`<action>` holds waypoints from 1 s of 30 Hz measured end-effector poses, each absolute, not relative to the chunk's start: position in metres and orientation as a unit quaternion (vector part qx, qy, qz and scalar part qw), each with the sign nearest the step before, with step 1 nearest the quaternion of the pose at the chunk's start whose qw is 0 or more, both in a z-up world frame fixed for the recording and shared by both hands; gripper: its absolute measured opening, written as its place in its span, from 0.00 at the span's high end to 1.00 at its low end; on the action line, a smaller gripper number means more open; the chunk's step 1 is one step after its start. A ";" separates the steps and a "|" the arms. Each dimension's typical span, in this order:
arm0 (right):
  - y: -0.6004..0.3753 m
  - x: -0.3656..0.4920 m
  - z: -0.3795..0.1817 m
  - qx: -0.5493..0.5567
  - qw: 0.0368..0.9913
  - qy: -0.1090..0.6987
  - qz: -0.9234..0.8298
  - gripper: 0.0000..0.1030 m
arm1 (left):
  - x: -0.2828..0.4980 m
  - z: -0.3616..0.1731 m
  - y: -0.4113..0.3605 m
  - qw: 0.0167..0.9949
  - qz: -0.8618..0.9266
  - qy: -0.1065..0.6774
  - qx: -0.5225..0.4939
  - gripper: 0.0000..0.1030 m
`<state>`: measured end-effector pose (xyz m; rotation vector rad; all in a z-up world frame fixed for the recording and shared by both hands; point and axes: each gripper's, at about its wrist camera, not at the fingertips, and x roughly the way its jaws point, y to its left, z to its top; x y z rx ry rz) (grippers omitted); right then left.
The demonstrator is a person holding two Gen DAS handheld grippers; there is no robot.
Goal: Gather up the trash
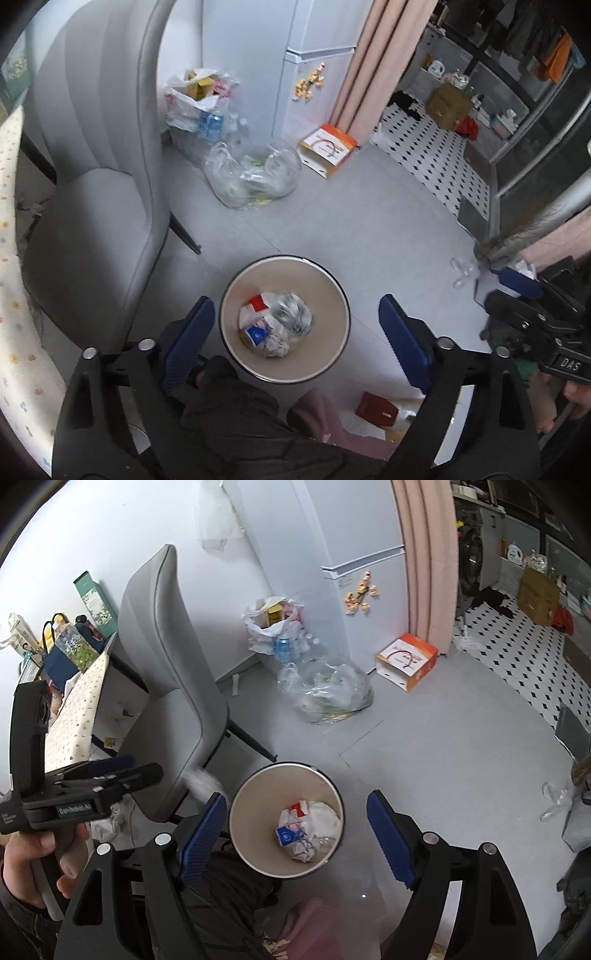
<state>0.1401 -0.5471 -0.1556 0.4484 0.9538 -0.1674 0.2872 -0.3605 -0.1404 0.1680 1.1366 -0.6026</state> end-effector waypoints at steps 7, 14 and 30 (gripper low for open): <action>-0.549 0.132 -0.153 0.217 0.863 0.451 -0.078 0.24 | 0.285 -0.118 -0.334 0.812 -0.261 0.518 0.058 0.06; -0.524 0.130 -0.121 0.200 0.882 0.421 -0.062 0.08 | 0.269 -0.073 -0.293 0.840 -0.238 0.486 0.030 0.06; -0.454 0.107 -0.019 0.136 0.916 0.374 -0.043 0.08 | 0.178 0.048 -0.192 0.916 -0.149 0.371 -0.020 0.06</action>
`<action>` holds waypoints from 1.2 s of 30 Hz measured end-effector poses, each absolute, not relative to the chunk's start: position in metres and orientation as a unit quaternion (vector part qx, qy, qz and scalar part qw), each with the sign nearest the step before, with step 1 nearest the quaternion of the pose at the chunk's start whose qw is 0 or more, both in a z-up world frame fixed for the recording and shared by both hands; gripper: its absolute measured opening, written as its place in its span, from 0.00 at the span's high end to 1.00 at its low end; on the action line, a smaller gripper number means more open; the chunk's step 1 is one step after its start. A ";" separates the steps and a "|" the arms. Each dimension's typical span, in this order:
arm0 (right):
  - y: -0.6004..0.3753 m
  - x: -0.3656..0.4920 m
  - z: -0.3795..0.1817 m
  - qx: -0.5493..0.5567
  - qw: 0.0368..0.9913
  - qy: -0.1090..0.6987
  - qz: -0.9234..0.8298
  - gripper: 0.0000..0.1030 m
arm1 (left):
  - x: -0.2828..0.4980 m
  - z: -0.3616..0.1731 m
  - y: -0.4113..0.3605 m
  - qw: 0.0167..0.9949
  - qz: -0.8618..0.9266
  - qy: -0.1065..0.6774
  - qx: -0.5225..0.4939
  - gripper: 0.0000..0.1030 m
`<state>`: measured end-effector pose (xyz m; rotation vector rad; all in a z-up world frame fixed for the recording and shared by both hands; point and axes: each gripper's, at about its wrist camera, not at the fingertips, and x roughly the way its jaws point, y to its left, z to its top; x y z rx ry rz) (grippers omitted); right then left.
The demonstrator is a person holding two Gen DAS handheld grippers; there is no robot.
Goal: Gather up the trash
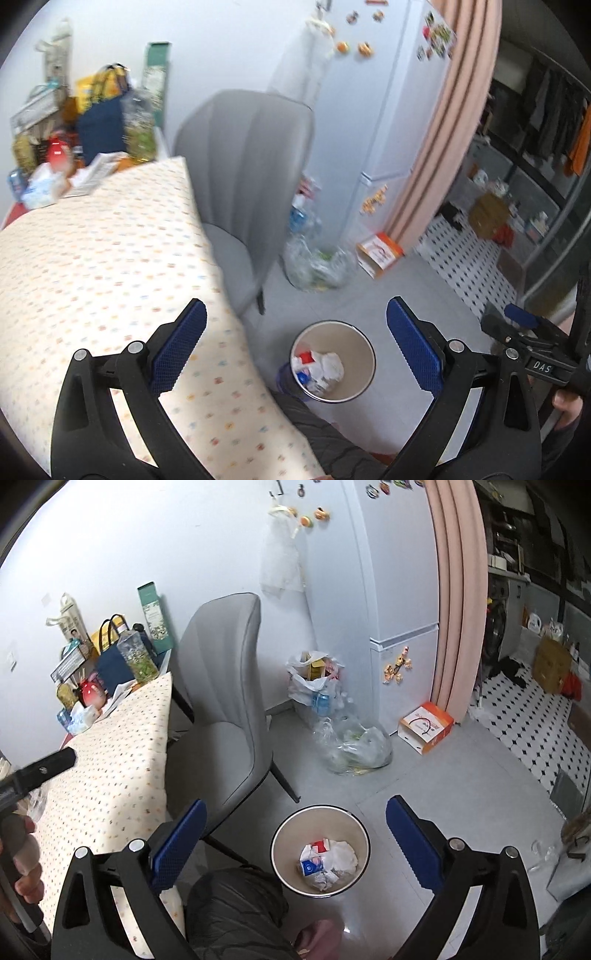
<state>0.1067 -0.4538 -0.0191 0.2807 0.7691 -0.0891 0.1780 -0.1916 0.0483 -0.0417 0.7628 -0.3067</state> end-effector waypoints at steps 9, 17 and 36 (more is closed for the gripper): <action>-0.416 0.083 0.014 0.123 0.928 0.352 -0.029 0.08 | 0.114 0.081 -0.139 0.943 -0.093 0.318 -0.040 0.06; -0.381 0.060 0.040 0.095 0.939 0.330 0.009 0.08 | 0.059 0.096 -0.105 0.956 -0.048 0.283 -0.058 0.06; -0.307 0.004 0.084 0.056 0.949 0.299 0.079 0.07 | -0.040 0.126 -0.052 0.972 0.016 0.225 -0.071 0.06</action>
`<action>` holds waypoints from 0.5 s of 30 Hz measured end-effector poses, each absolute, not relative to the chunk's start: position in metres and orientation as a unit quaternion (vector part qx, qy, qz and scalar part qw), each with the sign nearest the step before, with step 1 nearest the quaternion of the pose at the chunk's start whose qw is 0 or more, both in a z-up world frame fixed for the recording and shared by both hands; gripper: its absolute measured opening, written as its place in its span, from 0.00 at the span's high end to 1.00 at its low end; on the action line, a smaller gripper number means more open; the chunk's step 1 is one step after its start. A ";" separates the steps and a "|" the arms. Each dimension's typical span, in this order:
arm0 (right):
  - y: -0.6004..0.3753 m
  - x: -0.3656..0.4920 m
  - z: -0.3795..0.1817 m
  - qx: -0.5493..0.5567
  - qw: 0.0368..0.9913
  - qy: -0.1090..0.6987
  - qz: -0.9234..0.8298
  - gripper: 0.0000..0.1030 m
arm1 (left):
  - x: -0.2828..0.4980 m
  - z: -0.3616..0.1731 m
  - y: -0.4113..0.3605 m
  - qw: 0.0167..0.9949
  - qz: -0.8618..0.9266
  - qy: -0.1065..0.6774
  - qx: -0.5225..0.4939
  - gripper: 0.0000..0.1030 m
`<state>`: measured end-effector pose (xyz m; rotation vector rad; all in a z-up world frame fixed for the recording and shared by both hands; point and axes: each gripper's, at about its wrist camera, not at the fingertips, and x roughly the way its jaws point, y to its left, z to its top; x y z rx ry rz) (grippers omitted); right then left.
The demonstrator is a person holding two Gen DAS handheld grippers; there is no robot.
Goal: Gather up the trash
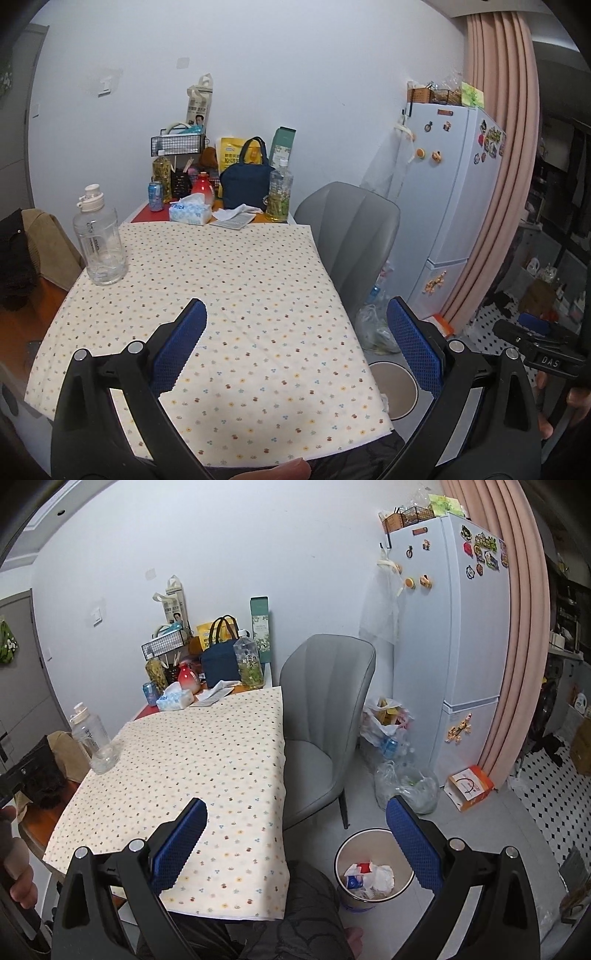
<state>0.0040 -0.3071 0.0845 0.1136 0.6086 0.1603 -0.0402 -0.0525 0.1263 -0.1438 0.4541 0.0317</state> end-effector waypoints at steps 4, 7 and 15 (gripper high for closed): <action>-0.310 -0.003 0.091 0.064 0.949 0.298 0.076 0.08 | -0.045 0.127 -0.047 0.971 0.015 0.225 -0.082 0.06; -0.309 -0.011 0.097 0.055 0.953 0.287 0.075 0.07 | -0.047 0.126 -0.046 0.971 0.014 0.226 -0.083 0.06; -0.312 -0.013 0.098 0.057 0.954 0.284 0.075 0.07 | -0.053 0.129 -0.038 0.971 0.022 0.218 -0.096 0.06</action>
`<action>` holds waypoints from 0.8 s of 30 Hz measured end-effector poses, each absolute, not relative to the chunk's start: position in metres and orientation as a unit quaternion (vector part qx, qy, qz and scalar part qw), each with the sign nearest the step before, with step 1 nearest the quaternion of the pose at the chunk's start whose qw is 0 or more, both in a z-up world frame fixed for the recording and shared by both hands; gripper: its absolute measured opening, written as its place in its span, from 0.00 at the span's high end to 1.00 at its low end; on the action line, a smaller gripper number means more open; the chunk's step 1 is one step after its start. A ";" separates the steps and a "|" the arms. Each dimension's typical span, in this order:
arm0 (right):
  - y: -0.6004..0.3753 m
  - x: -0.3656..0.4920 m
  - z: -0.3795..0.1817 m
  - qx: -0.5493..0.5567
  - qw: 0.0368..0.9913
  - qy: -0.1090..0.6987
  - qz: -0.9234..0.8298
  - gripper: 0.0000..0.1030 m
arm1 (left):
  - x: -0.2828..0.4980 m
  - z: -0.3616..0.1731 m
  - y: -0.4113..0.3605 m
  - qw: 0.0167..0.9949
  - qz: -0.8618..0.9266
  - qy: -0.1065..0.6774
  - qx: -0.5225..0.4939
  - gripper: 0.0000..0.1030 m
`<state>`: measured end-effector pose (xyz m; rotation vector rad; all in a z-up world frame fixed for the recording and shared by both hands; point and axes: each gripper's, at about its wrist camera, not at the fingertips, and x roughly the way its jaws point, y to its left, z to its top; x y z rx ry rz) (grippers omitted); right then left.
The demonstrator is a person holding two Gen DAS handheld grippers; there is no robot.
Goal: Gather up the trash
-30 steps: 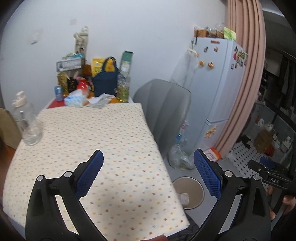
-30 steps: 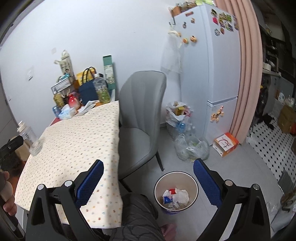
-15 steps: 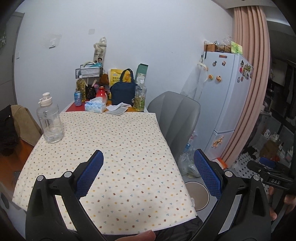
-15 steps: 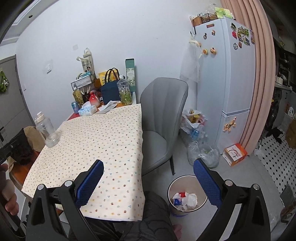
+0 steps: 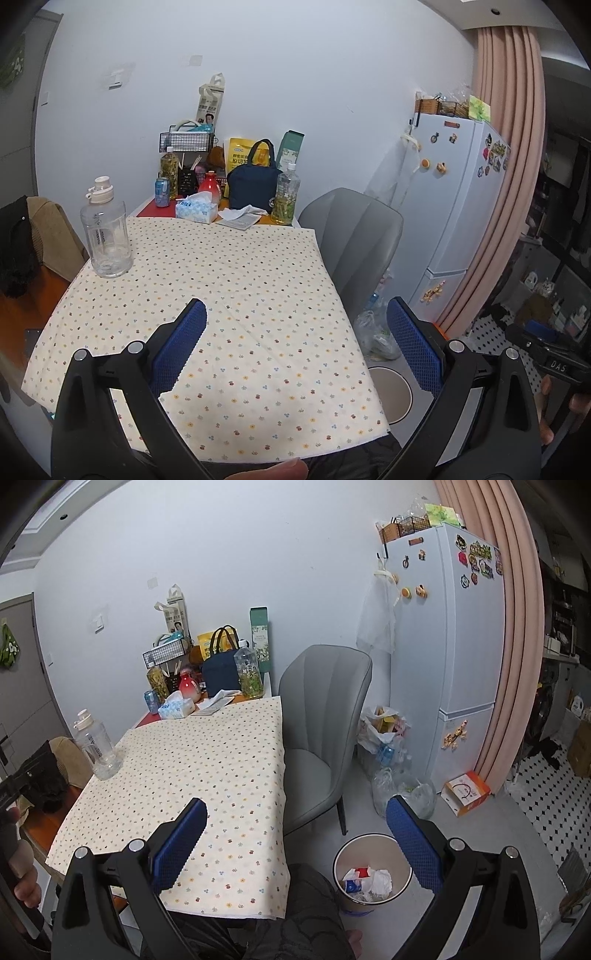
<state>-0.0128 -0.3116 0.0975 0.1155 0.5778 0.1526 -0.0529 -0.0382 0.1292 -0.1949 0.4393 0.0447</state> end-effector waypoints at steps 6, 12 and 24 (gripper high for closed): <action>-0.316 -0.014 0.097 0.058 0.956 0.277 0.077 0.08 | -0.057 0.131 -0.039 0.972 0.025 0.214 -0.096 0.06; -0.318 -0.016 0.099 0.062 0.957 0.272 0.081 0.07 | -0.060 0.134 -0.039 0.973 0.028 0.212 -0.092 0.06; -0.314 -0.016 0.096 0.060 0.956 0.271 0.090 0.07 | -0.066 0.133 -0.036 0.974 0.029 0.203 -0.097 0.06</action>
